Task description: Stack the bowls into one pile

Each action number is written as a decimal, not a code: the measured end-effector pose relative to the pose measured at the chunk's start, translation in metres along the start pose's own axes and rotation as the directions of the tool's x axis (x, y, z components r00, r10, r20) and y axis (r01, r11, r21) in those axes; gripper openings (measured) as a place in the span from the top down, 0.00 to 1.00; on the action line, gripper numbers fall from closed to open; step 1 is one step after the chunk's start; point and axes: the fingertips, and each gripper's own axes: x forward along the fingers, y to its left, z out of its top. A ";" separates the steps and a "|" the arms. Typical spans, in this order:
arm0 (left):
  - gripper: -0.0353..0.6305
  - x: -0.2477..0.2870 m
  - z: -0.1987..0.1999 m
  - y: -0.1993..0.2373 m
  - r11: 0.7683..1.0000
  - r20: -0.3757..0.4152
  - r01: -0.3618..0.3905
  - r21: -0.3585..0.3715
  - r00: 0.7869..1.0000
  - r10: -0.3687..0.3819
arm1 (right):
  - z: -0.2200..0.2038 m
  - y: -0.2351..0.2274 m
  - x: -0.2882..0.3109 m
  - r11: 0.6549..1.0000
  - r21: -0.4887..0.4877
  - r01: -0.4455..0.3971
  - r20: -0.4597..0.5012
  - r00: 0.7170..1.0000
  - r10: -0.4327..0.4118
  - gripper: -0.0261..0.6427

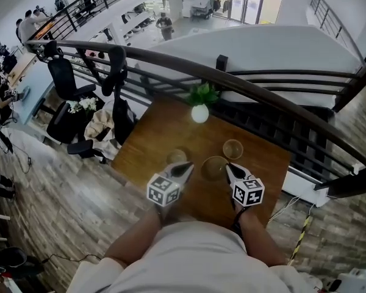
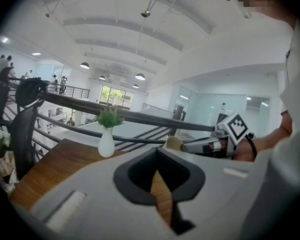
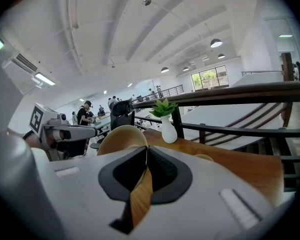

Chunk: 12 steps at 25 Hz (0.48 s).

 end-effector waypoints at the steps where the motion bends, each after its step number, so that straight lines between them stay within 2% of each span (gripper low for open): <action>1: 0.94 -0.002 0.001 0.006 1.000 -0.004 0.007 0.004 1.000 -0.007 | 0.001 0.001 0.005 1.000 0.010 0.008 0.002 1.000 -0.008 0.93; 7: 0.94 -0.020 0.005 0.055 0.998 -0.025 0.056 0.012 0.998 -0.056 | 0.013 0.027 0.037 0.997 0.044 0.067 0.023 0.997 -0.068 0.93; 12: 0.94 -0.036 0.016 0.092 0.991 -0.038 0.129 0.029 0.991 -0.128 | 0.025 0.050 0.064 0.987 0.064 0.145 0.052 0.988 -0.148 0.93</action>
